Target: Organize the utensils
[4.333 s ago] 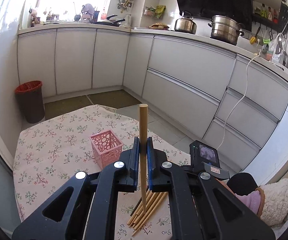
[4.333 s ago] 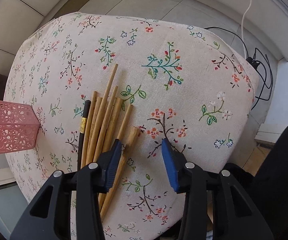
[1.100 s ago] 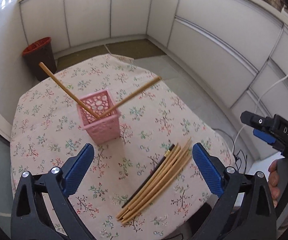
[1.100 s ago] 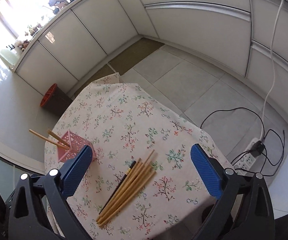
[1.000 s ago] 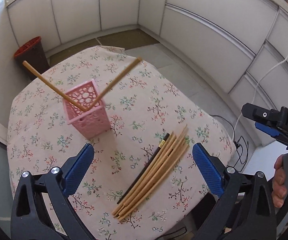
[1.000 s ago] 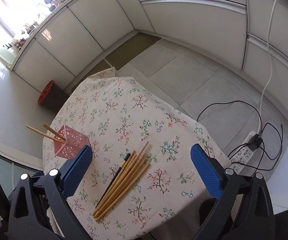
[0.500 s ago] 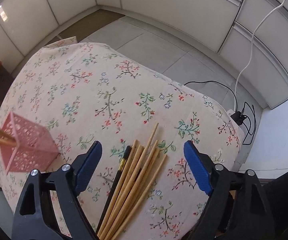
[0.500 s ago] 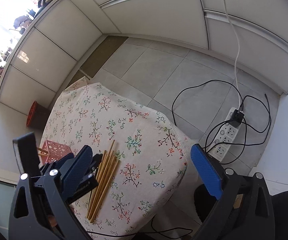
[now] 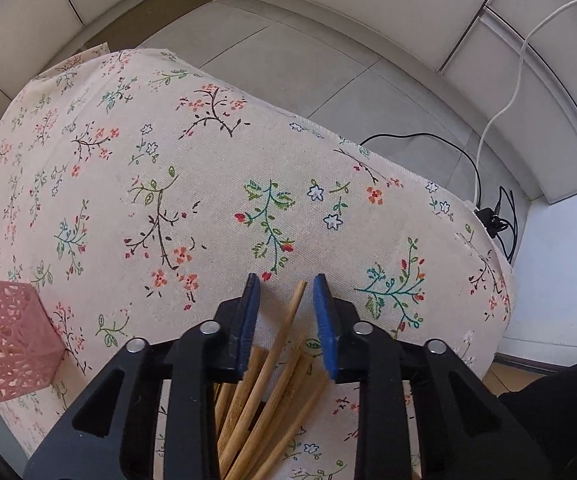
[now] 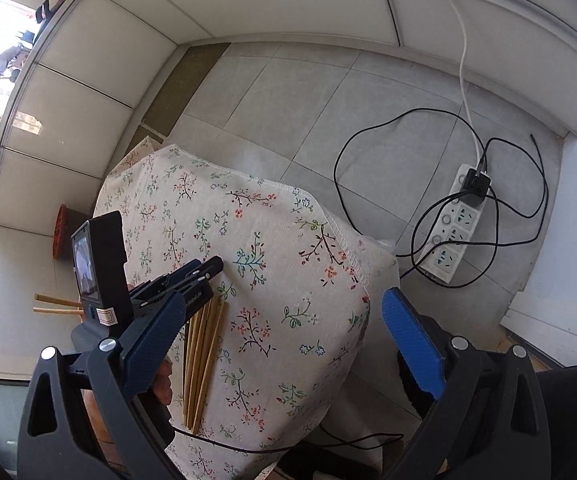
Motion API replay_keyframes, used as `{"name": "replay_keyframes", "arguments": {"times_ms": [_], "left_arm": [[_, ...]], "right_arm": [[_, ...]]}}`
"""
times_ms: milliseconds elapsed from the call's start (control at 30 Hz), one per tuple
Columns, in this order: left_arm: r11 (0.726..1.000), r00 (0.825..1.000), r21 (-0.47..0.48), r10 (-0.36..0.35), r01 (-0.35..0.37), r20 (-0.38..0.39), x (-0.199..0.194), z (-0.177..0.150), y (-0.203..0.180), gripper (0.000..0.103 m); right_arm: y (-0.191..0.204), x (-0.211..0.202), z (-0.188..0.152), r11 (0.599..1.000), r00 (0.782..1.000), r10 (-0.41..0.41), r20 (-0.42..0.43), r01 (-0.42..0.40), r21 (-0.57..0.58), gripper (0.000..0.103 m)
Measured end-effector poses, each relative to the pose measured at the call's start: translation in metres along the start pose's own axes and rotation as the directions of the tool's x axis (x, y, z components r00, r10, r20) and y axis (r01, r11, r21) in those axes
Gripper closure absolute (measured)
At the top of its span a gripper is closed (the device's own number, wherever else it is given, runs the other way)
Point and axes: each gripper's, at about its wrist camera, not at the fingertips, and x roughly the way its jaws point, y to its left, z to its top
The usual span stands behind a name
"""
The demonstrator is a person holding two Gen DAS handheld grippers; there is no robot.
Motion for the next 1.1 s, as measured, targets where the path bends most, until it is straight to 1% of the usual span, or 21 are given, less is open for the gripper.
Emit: {"name": "replay_keyframes", "arguments": {"times_ms": [33,133,233,300,433,500,567,633,667,733,767,800,867,900,967,1100], "left_arm": [[1.0,1.0,0.001,0.008,-0.008,0.003,0.0,-0.001,0.001,0.095],[0.999,0.999,-0.001,0.033,-0.033,0.017,-0.004,-0.004,0.004,0.095],[0.998,0.997,-0.009,0.057,-0.057,0.057,-0.016,-0.01,0.01,0.096],[0.997,0.993,-0.013,0.074,-0.073,0.09,-0.032,-0.019,0.015,0.097],[0.995,0.981,-0.048,0.098,-0.091,0.17,-0.081,-0.053,0.03,0.098],[0.991,0.971,-0.093,0.111,-0.093,0.212,-0.108,-0.075,0.041,0.098],[0.986,0.958,-0.143,0.124,-0.089,0.258,-0.135,-0.096,0.052,0.099],[0.979,0.939,-0.187,0.139,-0.082,0.314,-0.16,-0.116,0.062,0.099],[0.975,0.928,-0.209,0.145,-0.076,0.342,-0.172,-0.128,0.066,0.099],[0.97,0.91,-0.236,0.15,-0.059,0.386,-0.19,-0.145,0.071,0.099],[0.968,0.902,-0.245,0.149,-0.05,0.404,-0.197,-0.152,0.071,0.099],[0.968,0.895,-0.25,0.145,-0.039,0.422,-0.202,-0.158,0.072,0.099],[0.969,0.886,-0.248,0.135,-0.023,0.444,-0.21,-0.165,0.076,0.099],[0.968,0.881,-0.249,0.137,-0.023,0.453,-0.212,-0.168,0.077,0.099],[0.969,0.877,-0.245,0.126,-0.01,0.464,-0.214,-0.172,0.079,0.099],[0.967,0.873,-0.254,0.118,0.007,0.473,-0.215,-0.177,0.086,0.099]], "right_arm": [[0.0,0.0,-0.001,1.0,1.0,-0.002,-0.001,0.002,-0.001,0.007],[0.003,0.001,-0.002,1.0,1.0,-0.011,0.001,0.011,-0.009,0.007],[0.006,0.006,-0.005,1.0,1.0,-0.014,-0.012,0.014,-0.015,0.007],[0.011,0.013,-0.008,1.0,0.999,-0.021,-0.033,0.02,-0.022,0.007],[0.026,0.035,-0.018,0.997,0.996,-0.059,-0.068,0.056,-0.048,0.007],[0.04,0.051,-0.025,0.995,0.993,-0.076,-0.092,0.07,-0.073,0.008],[0.055,0.066,-0.031,0.993,0.991,-0.084,-0.106,0.074,-0.095,0.012],[0.07,0.082,-0.035,0.991,0.988,-0.086,-0.126,0.072,-0.11,0.022],[0.075,0.089,-0.035,0.992,0.986,-0.081,-0.145,0.065,-0.112,0.025],[0.079,0.103,-0.036,0.993,0.983,-0.071,-0.169,0.054,-0.102,0.041],[0.079,0.109,-0.037,0.994,0.981,-0.068,-0.181,0.052,-0.092,0.046],[0.079,0.115,-0.039,0.995,0.979,-0.066,-0.195,0.05,-0.084,0.054],[0.082,0.125,-0.042,0.995,0.974,-0.07,-0.215,0.051,-0.09,0.063],[0.083,0.128,-0.043,0.994,0.974,-0.078,-0.215,0.06,-0.091,0.07],[0.087,0.13,-0.045,0.991,0.976,-0.107,-0.192,0.089,-0.097,0.071],[0.102,0.134,-0.051,0.974,0.972,-0.182,-0.145,0.159,-0.159,0.072]]}}
